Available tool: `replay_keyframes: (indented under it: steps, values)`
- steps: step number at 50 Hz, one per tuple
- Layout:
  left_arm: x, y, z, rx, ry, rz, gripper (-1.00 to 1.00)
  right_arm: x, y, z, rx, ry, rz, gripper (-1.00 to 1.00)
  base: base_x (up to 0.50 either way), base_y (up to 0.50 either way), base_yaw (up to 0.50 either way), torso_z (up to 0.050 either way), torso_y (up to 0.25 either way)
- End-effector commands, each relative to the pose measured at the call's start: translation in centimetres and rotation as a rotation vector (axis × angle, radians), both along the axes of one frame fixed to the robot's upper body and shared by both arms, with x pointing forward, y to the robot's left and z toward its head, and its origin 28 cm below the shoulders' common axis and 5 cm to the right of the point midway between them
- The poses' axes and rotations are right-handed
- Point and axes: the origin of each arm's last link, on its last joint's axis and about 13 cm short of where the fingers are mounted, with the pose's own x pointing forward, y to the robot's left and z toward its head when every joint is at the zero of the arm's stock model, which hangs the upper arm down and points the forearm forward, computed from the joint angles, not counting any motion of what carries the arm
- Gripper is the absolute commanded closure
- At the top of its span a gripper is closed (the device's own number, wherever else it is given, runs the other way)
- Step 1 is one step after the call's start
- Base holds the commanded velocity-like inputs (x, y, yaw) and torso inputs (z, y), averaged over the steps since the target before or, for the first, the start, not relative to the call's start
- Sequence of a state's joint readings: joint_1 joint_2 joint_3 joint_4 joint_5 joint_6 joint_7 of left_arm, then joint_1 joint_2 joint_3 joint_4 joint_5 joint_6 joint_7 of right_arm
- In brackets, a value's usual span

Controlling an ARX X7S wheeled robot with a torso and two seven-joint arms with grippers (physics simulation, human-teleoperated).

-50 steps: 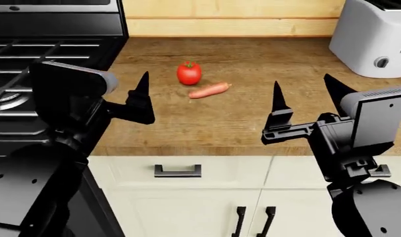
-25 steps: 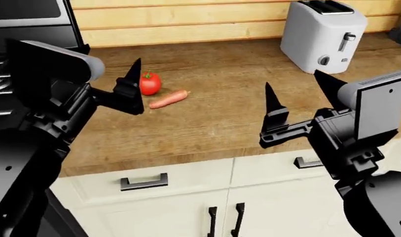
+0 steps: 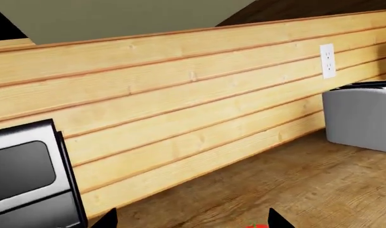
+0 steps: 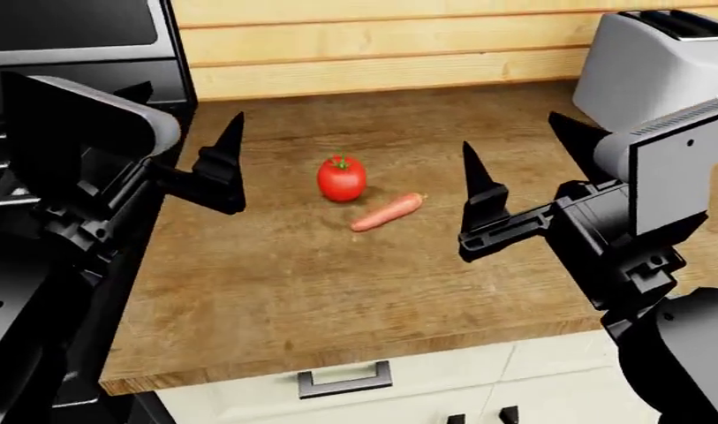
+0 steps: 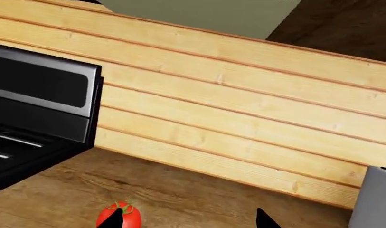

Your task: Pick the tomato, carrot from the counter and place them in the cabinet. Then close the cabinet.

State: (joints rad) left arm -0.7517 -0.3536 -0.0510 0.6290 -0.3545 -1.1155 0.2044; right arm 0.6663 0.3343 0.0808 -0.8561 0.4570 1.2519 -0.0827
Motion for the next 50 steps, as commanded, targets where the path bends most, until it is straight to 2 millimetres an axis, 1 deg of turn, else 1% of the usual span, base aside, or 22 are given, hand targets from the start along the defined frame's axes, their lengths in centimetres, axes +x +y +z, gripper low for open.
replay_keyframes:
  steps: [1, 8, 17, 22, 29, 34, 41, 50]
  values:
    - [-0.2, -0.3, 0.1, 0.069, 0.018, -0.03, -1.0, -0.1, -0.5, 0.8, -0.001, 0.03, 0.019, -1.0, 0.34, -0.05, 0.0, 0.043, 0.0]
    - [-0.1, -0.6, 0.6, 0.142, 0.035, -0.016, -1.0, -0.3, -1.0, 1.6, 0.001, 0.056, 0.015, -1.0, 0.05, -0.01, 0.0, 0.007, 0.0]
    - [-0.5, -1.1, 1.2, 0.194, 0.08, -0.054, -1.0, -0.3, -1.1, 2.2, -0.022, 0.063, 0.036, -1.0, 0.4, -0.06, 0.0, 0.0, 0.0]
    - [-0.7, -1.1, 1.6, 0.212, 0.084, -0.054, -1.0, -0.5, -1.3, 2.6, -0.025, 0.071, 0.034, -1.0, 0.26, -0.04, 0.0, 0.0, 0.0]
    - [-1.2, -1.2, 1.8, 0.247, 0.105, -0.101, -1.0, -0.7, -1.4, 2.7, -0.043, 0.098, 0.041, -1.0, 0.28, -0.04, 0.0, 0.0, 0.0]
    - [-1.3, -1.4, 2.0, 0.254, 0.097, -0.108, -1.0, -0.8, -1.5, 2.7, -0.015, 0.103, 0.033, -1.0, -0.01, -0.07, 0.0, 0.0, 0.0]
    - [-1.3, -1.5, 2.3, 0.256, 0.09, -0.107, -1.0, -0.8, -1.5, 2.5, -0.012, 0.106, 0.036, -1.0, 0.0, 0.0, -0.44, 0.0, 0.0]
    - [-1.4, -1.6, 2.8, 0.271, 0.082, -0.106, -1.0, -1.0, -1.5, 2.8, -0.014, 0.089, 0.031, -1.0, 0.06, -0.08, 0.0, 0.0, 0.0]
